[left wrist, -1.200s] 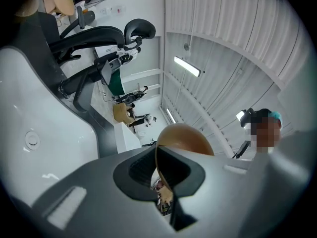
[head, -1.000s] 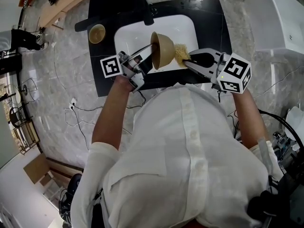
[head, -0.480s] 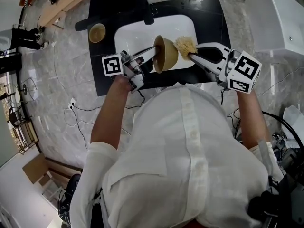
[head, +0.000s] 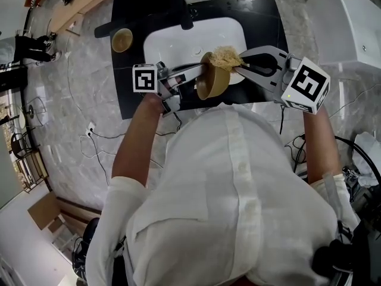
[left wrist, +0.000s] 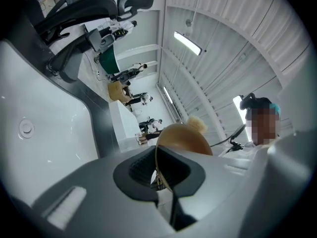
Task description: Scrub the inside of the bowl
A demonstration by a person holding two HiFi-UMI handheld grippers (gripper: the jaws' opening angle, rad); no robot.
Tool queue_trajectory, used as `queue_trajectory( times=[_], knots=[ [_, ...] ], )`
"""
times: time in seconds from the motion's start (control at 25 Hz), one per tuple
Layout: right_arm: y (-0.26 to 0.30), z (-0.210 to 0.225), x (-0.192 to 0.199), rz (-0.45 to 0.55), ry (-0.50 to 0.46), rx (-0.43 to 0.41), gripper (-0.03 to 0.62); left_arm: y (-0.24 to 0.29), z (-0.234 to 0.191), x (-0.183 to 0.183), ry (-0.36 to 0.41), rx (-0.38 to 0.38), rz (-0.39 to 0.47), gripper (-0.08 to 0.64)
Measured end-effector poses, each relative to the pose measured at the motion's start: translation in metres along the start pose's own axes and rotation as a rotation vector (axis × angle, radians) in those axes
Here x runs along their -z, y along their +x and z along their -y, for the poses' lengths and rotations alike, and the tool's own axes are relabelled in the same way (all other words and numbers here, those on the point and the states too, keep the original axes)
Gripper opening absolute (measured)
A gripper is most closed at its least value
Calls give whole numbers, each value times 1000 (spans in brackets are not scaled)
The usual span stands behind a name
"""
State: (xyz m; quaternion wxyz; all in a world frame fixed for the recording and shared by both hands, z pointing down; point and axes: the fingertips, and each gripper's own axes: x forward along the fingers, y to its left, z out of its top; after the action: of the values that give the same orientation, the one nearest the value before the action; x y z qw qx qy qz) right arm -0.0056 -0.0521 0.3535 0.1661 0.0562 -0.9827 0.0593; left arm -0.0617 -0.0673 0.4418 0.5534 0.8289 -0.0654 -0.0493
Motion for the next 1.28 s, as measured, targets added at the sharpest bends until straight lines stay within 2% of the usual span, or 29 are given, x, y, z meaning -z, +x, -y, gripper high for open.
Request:
queue_trajectory(
  times=[0.16, 0.48, 0.72, 0.88, 1.12, 1.28],
  knots=[
    [5, 5, -1, -21, -9, -17, 35, 9, 15, 10, 34, 26, -74, 15],
    [21, 9, 16, -19, 65, -71, 35, 15, 33, 13, 63, 74, -71, 15],
    [33, 2, 32, -35, 110, -95, 35, 14, 45, 4, 64, 106, -7, 15],
    [40, -3, 40, -38, 142, -105, 35, 12, 50, -6, 84, 96, 29, 15],
    [44, -12, 51, -67, 172, -111, 35, -3, 49, -32, 69, 80, 146, 15],
    [49, -29, 59, -117, 160, -156, 35, -8, 44, -47, 45, 72, 213, 15]
  ],
)
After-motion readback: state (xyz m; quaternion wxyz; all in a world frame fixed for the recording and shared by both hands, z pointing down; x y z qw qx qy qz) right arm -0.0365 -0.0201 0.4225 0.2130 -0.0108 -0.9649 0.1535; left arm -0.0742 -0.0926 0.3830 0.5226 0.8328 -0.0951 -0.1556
